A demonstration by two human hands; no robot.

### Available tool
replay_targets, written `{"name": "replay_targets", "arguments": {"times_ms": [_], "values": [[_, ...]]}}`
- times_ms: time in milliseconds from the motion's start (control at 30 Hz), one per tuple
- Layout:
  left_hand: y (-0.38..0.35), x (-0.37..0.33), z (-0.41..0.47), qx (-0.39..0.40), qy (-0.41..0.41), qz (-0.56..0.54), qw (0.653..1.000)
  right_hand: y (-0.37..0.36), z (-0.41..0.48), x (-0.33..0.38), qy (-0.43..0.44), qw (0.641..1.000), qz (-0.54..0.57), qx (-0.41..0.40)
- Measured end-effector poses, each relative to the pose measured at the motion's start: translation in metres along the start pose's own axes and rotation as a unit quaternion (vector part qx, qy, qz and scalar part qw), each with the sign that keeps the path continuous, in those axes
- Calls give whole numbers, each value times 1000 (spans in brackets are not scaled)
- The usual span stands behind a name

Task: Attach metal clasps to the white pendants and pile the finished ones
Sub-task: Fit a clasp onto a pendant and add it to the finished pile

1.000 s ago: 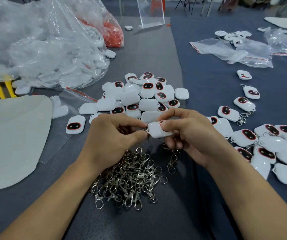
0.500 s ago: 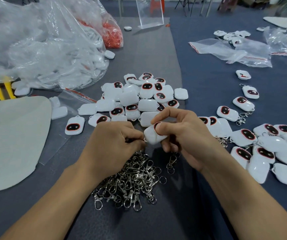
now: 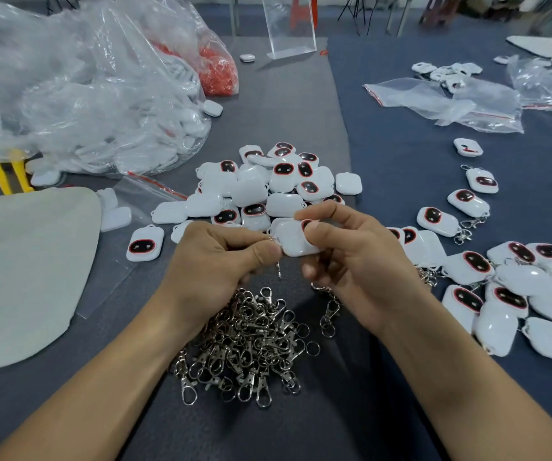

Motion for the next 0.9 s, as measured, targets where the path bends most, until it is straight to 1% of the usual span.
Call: {"name": "replay_targets", "arguments": {"times_ms": [67, 100, 167, 200, 233, 267, 300, 333, 400, 433, 467, 500, 533, 600, 667, 700, 733, 767, 800, 833, 867, 900], "values": [[3, -6, -3, -48, -81, 120, 988, 0, -1, 2, 41, 999, -31, -12], [4, -9, -6, -75, -130, 205, 967, -1, -1, 2, 64, 996, -56, -18], [-1, -14, -12, -114, -210, 365, 900, -5, -2, 1, 103, 989, -101, -24], [-2, -16, -13, -128, -239, 410, 871, -7, -2, 0, 112, 987, -110, -25], [-3, -18, -14, -139, -261, 430, 853, -9, -3, -1, 112, 988, -104, -27], [-2, -17, -13, -149, -273, 427, 849, -9, -2, -2, 102, 991, -84, -29], [-1, -17, -12, -155, -268, 403, 861, -9, -2, -2, 83, 995, -53, -33], [1, -17, -11, -153, -247, 350, 891, -8, 0, -3, 57, 997, -19, -37], [4, -11, -4, -116, -144, 170, 968, -5, 1, -5, 10, 999, 34, -36], [2, -6, -1, -83, -78, 75, 991, -5, 2, -6, -4, 998, 46, -32], [0, -1, 0, -57, -19, 7, 998, -4, 2, -6, -12, 998, 48, -30], [-2, 2, 1, -36, 19, -28, 999, -5, 2, -7, -15, 998, 48, -31], [-4, 2, 1, -15, 41, -52, 998, -5, 2, -8, -16, 998, 48, -33], [-6, 2, 0, 11, 61, -82, 995, -6, 0, -8, -15, 998, 53, -32], [-4, 2, -1, 3, 62, -83, 995, -7, -1, -8, -3, 998, 54, -29], [-1, 1, -1, -12, 45, -63, 997, -7, -2, -7, 13, 998, 46, -30], [1, -2, -1, -36, 13, -20, 999, -6, -2, -5, 39, 998, 26, -32], [4, -4, -2, -61, -34, 53, 996, -7, -2, -3, 74, 997, -7, -33], [5, -7, -4, -88, -90, 154, 980, -7, -4, -2, 111, 992, -53, -33], [4, -11, -6, -113, -145, 269, 945, -8, -6, -2, 146, 982, -114, -36], [1, -13, -9, -129, -191, 373, 899, -10, -7, -3, 173, 966, -186, -39], [-2, -14, -10, -132, -222, 443, 858, -12, -9, -5, 189, 950, -246, -39]]}}
Point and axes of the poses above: each hand's wrist, its own z-axis towards the middle knuckle, its own y-axis out of the back of the hand, x = y × z, the point moved 4 cm from there along z, towards the middle knuckle, and after that the axes turned 10 degrees about y, right-handed, at the moved point
